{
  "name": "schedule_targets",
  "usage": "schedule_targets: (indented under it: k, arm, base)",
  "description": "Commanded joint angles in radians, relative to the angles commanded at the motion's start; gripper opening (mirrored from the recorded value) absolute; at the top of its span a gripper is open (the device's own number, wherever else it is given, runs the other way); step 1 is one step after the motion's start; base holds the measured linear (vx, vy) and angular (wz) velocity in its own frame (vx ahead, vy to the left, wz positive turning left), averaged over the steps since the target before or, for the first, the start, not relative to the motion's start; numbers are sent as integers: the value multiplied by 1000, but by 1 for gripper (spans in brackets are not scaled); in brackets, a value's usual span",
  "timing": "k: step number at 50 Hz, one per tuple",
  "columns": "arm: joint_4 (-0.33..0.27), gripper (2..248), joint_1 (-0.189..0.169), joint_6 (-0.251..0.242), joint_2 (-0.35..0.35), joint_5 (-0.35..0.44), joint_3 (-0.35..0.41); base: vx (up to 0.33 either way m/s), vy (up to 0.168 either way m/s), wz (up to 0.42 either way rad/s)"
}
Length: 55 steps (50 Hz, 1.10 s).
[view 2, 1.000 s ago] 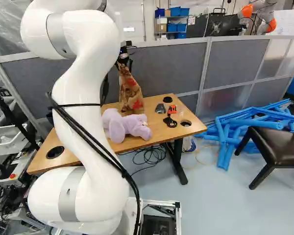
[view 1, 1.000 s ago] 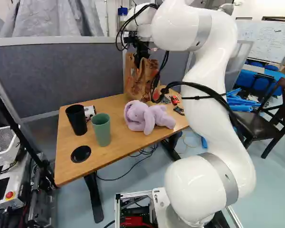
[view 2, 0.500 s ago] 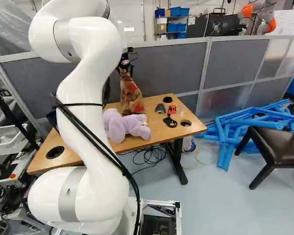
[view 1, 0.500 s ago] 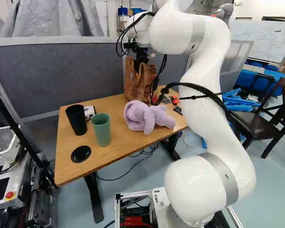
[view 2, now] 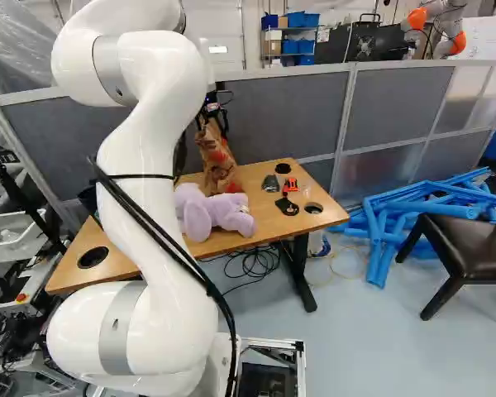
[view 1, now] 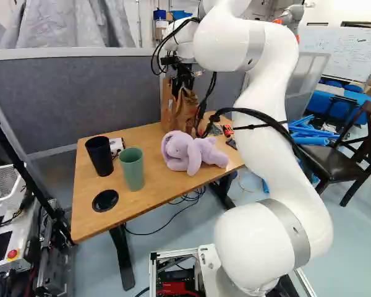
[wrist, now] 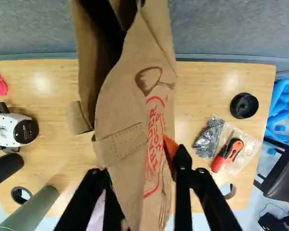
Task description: Pick up the bag on the ground and place it on the table
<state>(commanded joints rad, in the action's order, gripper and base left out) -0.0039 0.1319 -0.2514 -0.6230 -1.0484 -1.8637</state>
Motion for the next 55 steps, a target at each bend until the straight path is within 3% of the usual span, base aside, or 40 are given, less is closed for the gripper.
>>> schedule_targets:
  k: [2, 3, 8, 9, 13, 14, 18, 19, 55]
  arm:
    - [0, 104, 0, 0, 0, 0, 0]
    - [0, 139, 0, 0, 0, 0, 0]
    - [0, 139, 0, 0, 0, 0, 0]
    - [0, 175, 0, 0, 0, 0, 0]
    - [0, 175, 0, 0, 5, 0, 0]
    - [0, 212, 0, 0, 6, 0, 0]
    - [0, 212, 0, 0, 14, 0, 0]
    - [0, 245, 0, 0, 15, 0, 0]
    - [0, 247, 0, 0, 85, 0, -11]
  base:
    - [0, 0, 0]
    - [0, 0, 0]
    - [0, 0, 0]
    - [0, 0, 0]
    - [0, 0, 0]
    - [0, 0, 0]
    - [0, 0, 0]
    - [0, 0, 0]
    - [0, 0, 0]
